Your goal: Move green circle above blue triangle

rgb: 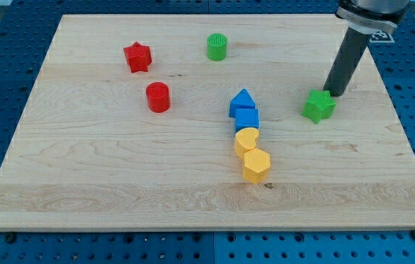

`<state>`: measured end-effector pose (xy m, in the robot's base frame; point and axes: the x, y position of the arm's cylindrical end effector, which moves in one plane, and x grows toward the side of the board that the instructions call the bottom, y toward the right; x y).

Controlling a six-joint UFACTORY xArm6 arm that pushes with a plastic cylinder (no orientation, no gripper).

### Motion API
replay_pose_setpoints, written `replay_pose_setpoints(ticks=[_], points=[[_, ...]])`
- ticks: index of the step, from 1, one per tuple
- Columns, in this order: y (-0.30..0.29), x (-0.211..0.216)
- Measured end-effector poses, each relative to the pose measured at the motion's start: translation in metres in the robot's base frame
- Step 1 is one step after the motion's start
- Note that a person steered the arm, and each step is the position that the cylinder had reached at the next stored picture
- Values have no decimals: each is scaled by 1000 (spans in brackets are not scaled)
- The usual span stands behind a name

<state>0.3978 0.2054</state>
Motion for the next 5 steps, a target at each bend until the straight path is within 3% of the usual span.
replay_pose_setpoints(ticks=[2, 5], points=[[0, 47], [-56, 52]])
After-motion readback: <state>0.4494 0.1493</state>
